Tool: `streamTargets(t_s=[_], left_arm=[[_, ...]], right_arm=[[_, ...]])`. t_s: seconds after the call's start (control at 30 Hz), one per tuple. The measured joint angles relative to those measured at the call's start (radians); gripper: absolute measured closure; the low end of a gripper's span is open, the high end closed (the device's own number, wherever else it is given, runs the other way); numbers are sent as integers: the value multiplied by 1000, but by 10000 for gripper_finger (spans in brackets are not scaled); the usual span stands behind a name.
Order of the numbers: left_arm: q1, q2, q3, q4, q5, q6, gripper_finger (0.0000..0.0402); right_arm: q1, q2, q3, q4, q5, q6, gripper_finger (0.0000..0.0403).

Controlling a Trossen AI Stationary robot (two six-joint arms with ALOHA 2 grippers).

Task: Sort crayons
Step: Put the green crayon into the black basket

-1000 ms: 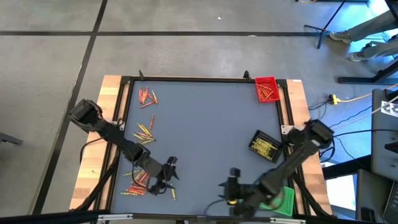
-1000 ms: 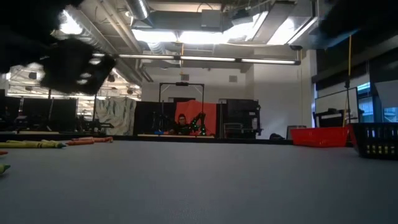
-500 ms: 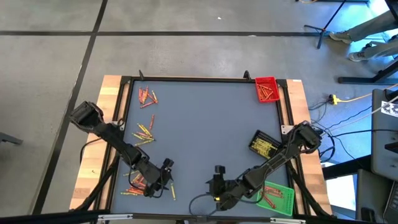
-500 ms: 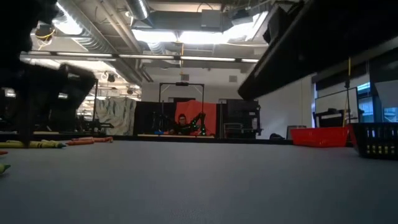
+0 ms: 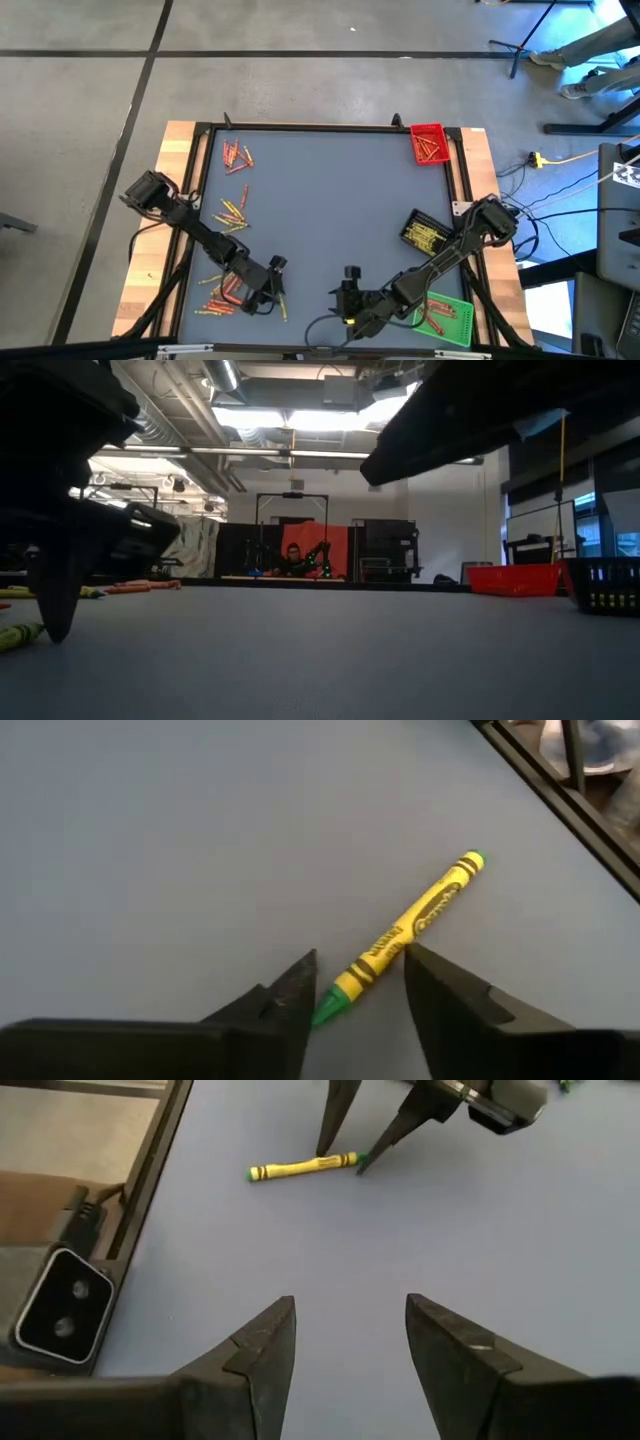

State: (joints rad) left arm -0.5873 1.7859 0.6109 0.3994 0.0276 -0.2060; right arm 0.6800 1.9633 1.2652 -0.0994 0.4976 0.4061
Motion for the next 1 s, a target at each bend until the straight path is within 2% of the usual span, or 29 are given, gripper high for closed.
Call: streamTargets(t_s=[0.27, 0.37, 0.53, 0.77, 0.83, 1.0], left_arm=[[3, 0, -1, 3, -15, 3, 371], [2, -10, -1, 1, -11, 3, 394], [-7, -67, -7, -26, -92, -1, 389], [-17, -137, -6, 16, -359, 9, 388], [-16, -144, -6, 58, -402, 28, 388], [-16, -145, -5, 175, -400, 60, 388]], right_arm=[[0, 0, 0, -2, 0, 0, 217], [0, 0, 0, -1, 0, 0, 217], [0, 0, 0, 8, -1, 28, 217], [-7, 0, 0, 132, 92, -11, 213], [-14, 0, 0, 164, 96, -35, 201], [-51, 0, 0, 185, 93, -45, 143]])
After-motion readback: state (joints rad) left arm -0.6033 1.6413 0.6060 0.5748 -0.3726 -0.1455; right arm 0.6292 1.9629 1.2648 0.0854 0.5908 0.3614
